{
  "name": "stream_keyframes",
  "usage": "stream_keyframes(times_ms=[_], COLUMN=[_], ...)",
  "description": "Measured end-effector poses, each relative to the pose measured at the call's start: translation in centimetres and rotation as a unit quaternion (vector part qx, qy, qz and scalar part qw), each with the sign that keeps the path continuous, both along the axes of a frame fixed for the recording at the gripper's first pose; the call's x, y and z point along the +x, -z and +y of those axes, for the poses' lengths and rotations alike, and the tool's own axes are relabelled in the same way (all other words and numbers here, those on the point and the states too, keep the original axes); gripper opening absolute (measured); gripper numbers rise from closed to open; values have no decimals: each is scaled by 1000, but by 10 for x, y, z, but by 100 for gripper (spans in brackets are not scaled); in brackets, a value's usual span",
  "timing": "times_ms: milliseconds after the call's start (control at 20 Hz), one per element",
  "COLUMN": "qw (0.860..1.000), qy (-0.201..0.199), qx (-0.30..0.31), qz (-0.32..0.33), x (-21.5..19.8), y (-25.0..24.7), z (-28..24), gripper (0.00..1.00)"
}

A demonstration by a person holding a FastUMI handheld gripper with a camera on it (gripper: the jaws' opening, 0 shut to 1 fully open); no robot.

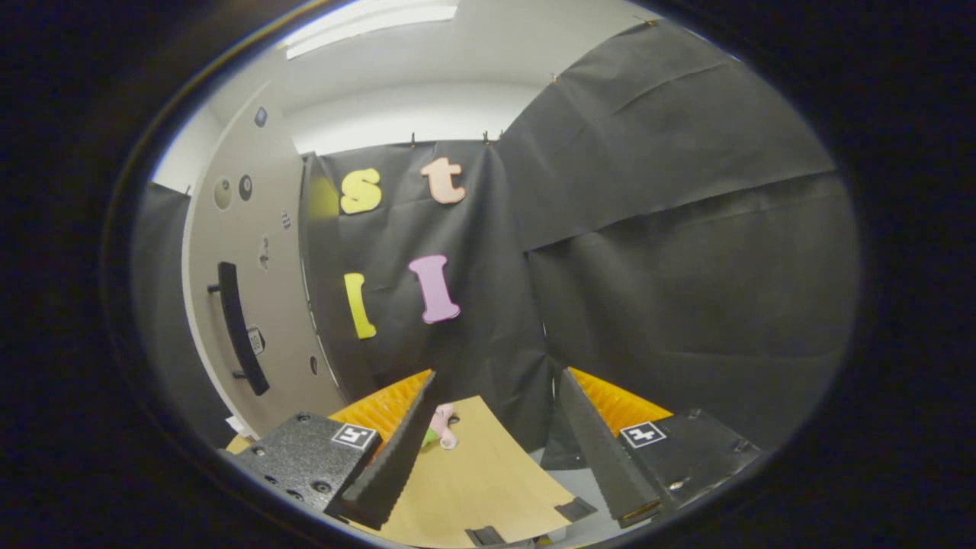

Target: Open the shoe cabinet door, grab the shoes and put them into the shoe cabinet, then close the shoe cabinet door.

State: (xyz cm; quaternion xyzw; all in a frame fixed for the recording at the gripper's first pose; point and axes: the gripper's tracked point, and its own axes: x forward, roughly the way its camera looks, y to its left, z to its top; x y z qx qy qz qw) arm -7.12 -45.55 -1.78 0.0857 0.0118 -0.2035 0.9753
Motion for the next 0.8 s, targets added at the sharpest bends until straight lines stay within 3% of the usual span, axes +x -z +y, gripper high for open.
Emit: stream_keyframes(times_ms=[500,600,700,800], qw=[995,990,989,990], qy=[-87,-122,-92,-82], qx=[-44,-54,-98,-94], qz=[37,51,62,68], x=[58,66,63,62], y=[-15,-9,-10,-10], z=[108,146,146,157], gripper=[100,100,99,95])
